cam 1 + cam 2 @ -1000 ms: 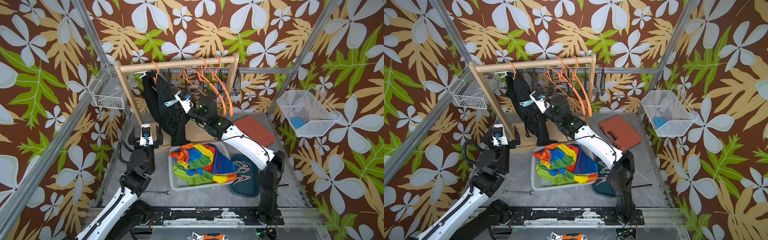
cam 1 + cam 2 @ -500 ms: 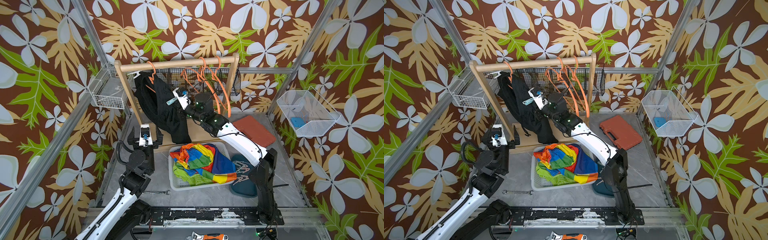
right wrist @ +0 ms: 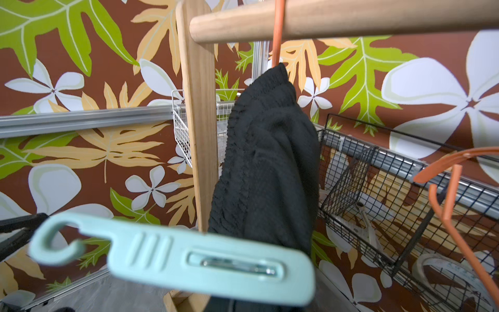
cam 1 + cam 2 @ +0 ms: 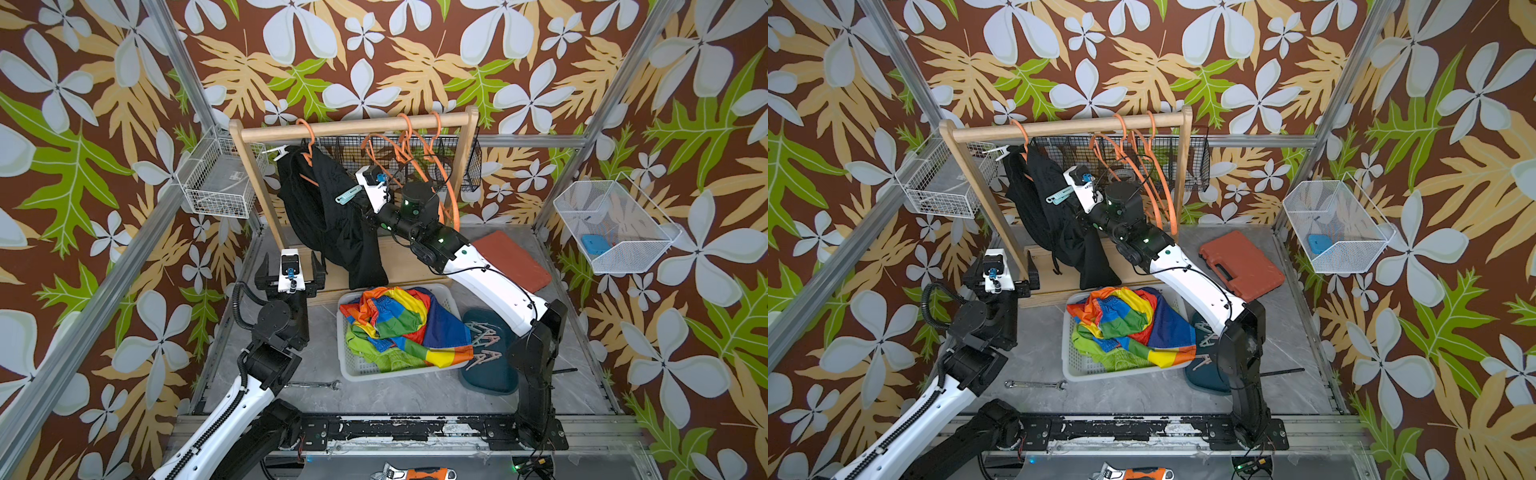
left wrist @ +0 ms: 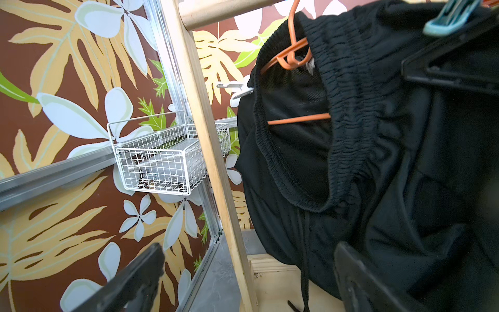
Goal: Remove the clothespins securing shorts to the hanger
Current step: Pick up the hanger from the clothesline.
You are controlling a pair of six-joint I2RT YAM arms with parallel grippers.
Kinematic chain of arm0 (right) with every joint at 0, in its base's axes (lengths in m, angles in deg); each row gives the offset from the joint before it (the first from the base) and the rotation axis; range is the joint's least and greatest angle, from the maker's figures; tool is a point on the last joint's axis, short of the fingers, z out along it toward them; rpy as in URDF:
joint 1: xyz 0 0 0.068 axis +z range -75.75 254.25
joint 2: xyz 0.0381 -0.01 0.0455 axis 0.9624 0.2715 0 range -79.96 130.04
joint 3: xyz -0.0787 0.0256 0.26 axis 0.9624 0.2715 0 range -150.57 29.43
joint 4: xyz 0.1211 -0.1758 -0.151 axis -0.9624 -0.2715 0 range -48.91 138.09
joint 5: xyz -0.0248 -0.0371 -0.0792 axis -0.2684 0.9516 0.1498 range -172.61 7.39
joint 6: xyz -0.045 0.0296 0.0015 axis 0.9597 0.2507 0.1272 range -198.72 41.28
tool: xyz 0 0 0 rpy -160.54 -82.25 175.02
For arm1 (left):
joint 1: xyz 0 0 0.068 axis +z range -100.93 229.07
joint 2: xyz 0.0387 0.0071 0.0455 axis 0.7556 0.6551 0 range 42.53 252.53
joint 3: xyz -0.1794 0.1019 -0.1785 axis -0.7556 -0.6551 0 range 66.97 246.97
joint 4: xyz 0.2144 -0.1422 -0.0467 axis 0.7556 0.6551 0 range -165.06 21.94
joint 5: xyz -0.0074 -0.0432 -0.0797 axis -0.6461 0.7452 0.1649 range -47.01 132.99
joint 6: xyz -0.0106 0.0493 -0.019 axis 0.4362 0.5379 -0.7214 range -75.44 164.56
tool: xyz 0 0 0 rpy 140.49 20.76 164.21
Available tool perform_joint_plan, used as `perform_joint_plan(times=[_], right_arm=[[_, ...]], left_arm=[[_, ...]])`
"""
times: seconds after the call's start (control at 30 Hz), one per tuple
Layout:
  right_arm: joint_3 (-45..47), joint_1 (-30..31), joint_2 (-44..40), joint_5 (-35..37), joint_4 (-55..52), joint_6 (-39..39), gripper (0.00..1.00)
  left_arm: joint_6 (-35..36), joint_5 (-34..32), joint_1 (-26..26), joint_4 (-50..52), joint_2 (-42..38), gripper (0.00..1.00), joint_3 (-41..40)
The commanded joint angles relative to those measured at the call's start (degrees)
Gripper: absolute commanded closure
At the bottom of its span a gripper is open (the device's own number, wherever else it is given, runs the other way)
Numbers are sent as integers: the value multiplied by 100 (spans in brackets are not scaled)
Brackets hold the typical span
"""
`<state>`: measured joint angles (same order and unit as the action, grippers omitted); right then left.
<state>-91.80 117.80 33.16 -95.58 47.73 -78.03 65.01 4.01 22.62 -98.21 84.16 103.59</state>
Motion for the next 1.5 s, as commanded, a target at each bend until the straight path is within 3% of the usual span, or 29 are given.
perform_joint_plan(times=[0.0,0.23,0.53,1.0,1.47], right_arm=[[-86,13,-127,120,845,54,100],[-190,13,-244,115,1062,63,100],[-62,8,-573,-33,557,115,100],[789,-5,-1976,-645,-342,282,100],[1103,-39,-3065,-606,-806,449,100]], left_arm=[[-32,-51,16,-163,-14,0,-10],[-34,-57,27,-176,-32,0,-15],[-15,-120,44,-211,-76,0,-32],[-14,-206,119,-243,-111,0,-41],[-6,-280,140,-259,-76,0,-50]])
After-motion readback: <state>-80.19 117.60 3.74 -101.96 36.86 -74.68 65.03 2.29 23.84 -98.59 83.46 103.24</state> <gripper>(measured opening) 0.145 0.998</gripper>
